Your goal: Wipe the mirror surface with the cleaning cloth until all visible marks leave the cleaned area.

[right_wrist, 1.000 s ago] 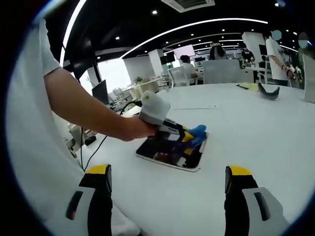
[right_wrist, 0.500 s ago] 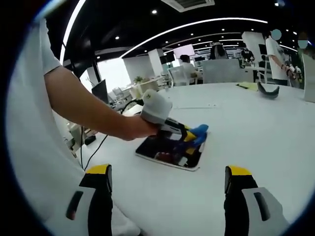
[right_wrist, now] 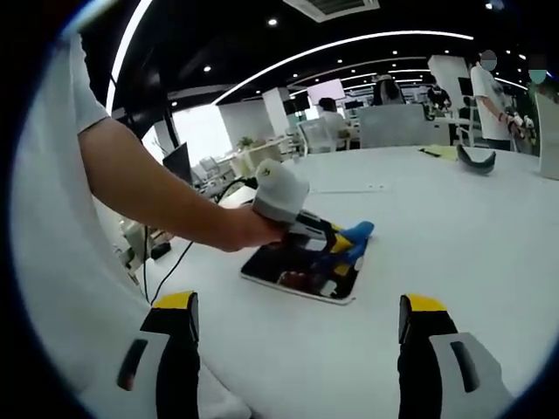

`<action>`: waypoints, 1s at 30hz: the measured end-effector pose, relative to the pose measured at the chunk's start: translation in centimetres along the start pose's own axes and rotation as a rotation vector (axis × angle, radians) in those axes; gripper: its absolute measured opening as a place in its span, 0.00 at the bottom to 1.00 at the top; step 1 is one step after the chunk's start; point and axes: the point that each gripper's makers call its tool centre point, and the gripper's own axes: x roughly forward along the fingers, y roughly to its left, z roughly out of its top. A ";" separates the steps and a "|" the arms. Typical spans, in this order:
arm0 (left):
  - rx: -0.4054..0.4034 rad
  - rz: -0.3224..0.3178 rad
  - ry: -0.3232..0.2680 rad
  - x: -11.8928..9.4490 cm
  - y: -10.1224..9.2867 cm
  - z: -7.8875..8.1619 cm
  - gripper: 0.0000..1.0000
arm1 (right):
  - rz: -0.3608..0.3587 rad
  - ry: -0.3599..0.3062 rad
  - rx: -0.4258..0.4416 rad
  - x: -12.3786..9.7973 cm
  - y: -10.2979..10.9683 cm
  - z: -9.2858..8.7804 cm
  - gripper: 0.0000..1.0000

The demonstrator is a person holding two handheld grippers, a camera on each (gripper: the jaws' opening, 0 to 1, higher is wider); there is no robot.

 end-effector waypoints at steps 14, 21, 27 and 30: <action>0.027 -0.015 0.005 0.5 -0.6 0.4 0.07 | -0.008 -0.006 0.017 -0.1 -0.3 -0.2 0.95; 0.030 -0.021 0.006 0.7 -0.9 0.6 0.07 | -0.007 -0.008 0.017 0.0 -0.3 -0.2 0.95; 0.040 -0.020 0.006 0.9 -1.2 0.8 0.07 | -0.007 -0.008 0.019 -0.1 -0.3 -0.2 0.94; 0.045 -0.023 0.003 0.9 -1.3 0.8 0.07 | -0.009 -0.009 0.017 -0.1 -0.4 -0.2 0.94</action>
